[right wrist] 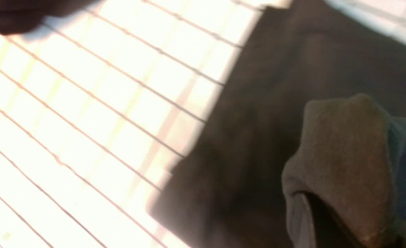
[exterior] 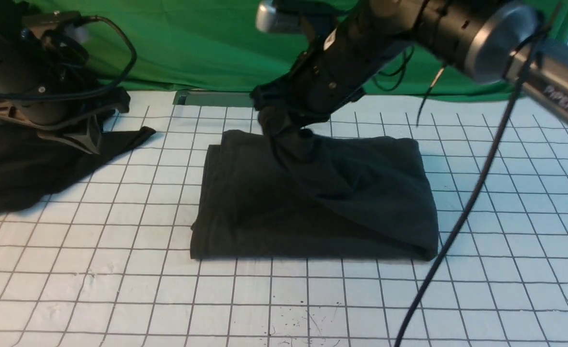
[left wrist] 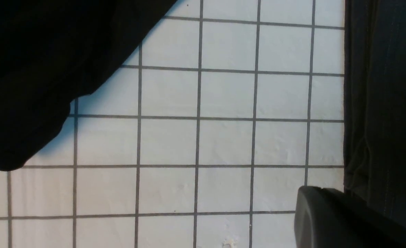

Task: Fold a long-sleeved shirt over a white checkered tablecloth.

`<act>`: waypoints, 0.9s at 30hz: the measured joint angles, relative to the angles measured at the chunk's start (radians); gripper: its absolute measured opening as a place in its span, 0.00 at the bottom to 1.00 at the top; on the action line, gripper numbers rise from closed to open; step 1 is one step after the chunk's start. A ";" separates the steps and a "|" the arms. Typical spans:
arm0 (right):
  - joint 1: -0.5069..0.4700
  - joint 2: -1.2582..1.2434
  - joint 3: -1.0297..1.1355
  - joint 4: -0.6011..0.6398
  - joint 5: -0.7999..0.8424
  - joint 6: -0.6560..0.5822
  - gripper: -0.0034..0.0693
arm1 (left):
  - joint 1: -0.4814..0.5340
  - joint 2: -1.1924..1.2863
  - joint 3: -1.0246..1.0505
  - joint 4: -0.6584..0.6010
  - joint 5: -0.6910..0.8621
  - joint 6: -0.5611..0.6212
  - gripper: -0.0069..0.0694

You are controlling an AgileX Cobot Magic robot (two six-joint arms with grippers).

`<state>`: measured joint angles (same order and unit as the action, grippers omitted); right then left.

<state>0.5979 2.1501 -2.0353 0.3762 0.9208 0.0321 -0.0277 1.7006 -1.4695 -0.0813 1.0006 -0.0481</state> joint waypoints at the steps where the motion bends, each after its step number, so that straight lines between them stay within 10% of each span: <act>1: 0.009 0.016 0.000 0.012 -0.024 0.000 0.09 | 0.000 0.000 0.000 -0.007 0.001 0.001 0.09; 6: 0.053 0.087 0.000 0.044 -0.156 0.011 0.16 | 0.000 0.000 0.000 -0.042 -0.001 0.022 0.09; 17: 0.066 0.116 -0.066 0.047 -0.147 -0.048 0.71 | 0.000 0.000 0.000 -0.056 -0.004 0.041 0.09; 21: 0.026 0.074 -0.136 -0.047 0.010 -0.116 0.63 | 0.001 0.000 0.000 -0.109 -0.006 0.080 0.09; 27: -0.129 -0.032 -0.164 -0.331 0.265 -0.140 0.10 | -0.032 0.024 0.000 -0.307 -0.016 0.185 0.09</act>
<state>0.4686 2.1179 -2.1997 0.0450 1.1855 -0.1081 -0.0596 1.7242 -1.4695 -0.3882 0.9842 0.1368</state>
